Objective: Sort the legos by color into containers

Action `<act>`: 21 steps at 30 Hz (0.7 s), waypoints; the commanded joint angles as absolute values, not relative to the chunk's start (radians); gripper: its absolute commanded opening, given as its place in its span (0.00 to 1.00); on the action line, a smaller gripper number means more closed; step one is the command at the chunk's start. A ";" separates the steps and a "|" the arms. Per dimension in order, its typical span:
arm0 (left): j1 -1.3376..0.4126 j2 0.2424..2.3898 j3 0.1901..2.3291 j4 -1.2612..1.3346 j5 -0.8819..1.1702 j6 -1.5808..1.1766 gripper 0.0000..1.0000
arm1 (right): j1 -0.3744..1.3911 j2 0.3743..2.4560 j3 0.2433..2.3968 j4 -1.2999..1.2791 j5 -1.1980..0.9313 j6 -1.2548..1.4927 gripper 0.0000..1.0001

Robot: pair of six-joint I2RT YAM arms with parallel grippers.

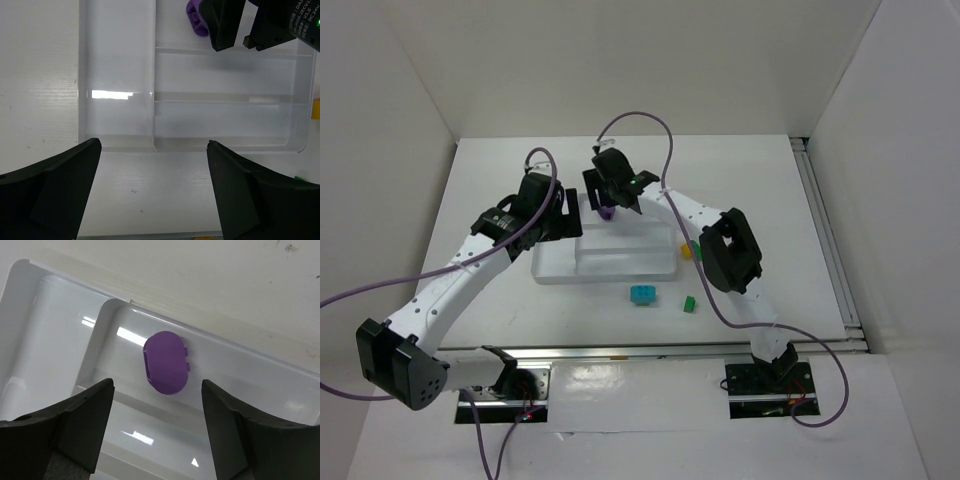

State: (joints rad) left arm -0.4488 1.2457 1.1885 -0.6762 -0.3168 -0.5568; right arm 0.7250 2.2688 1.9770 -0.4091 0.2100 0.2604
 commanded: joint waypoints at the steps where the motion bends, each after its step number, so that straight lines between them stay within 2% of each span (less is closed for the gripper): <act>1: -0.453 1.220 1.189 -0.658 -0.318 -0.563 1.00 | 0.715 2.276 2.048 -0.416 0.247 0.287 0.78; 4: -0.453 1.220 1.189 -0.658 -0.318 -0.563 1.00 | 0.706 2.225 2.017 -0.423 0.305 0.296 0.80; 6: -0.453 1.220 1.189 -0.658 -0.318 -0.563 1.00 | 0.697 2.107 1.938 -0.375 0.319 0.296 0.77; 10: -0.453 1.220 1.200 -0.658 -0.340 -0.552 1.00 | 0.629 1.869 1.604 -0.327 0.331 0.296 0.77; 12: -0.453 1.241 1.210 -0.649 -0.350 -0.541 1.00 | 0.583 1.784 1.502 -0.327 0.342 0.296 0.79; 15: -0.453 1.252 1.233 -0.649 -0.350 -0.531 1.00 | 0.542 1.648 1.307 -0.376 0.368 0.296 0.91; 21: -0.462 1.295 1.252 -0.627 -0.351 -0.522 1.00 | 0.523 1.519 1.065 -0.433 0.321 0.351 0.94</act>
